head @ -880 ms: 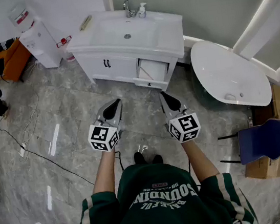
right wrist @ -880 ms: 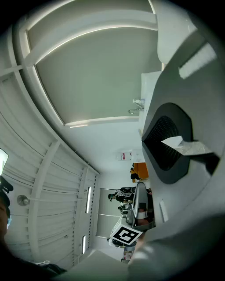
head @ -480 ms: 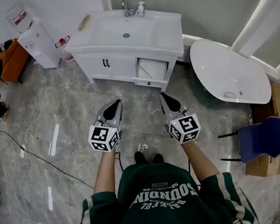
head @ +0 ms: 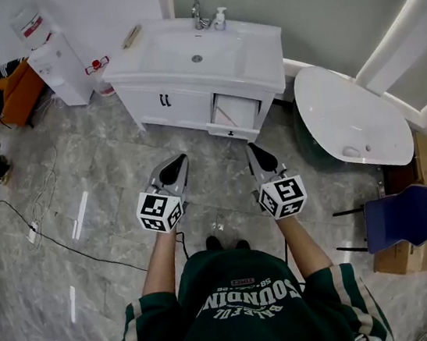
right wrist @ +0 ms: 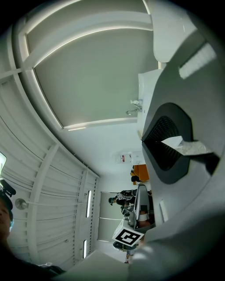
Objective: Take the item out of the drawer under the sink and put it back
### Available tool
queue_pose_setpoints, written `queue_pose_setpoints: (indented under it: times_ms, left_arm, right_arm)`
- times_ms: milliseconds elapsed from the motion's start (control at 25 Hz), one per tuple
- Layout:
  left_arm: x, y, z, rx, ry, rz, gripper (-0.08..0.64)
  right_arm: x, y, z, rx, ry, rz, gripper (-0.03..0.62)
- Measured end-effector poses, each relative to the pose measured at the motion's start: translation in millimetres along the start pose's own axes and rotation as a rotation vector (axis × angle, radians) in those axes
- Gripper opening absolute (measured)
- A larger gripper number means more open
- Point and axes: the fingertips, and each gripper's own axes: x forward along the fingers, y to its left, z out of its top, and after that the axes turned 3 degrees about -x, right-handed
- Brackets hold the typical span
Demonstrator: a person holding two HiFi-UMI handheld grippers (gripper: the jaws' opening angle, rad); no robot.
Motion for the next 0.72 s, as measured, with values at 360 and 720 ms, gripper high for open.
queue_pose_setpoints:
  times_ms: [360, 720]
  left_arm:
    - [2, 32, -1, 0.004, 0.012, -0.032, 0.051]
    - [26, 59, -6, -0.016, 0.023, -0.039, 0.051]
  right_arm:
    - [28, 12, -5, 0.015, -0.003, -0.029, 0.002]
    - [57, 7, -12, 0.002, 0.015, -0.015, 0.002]
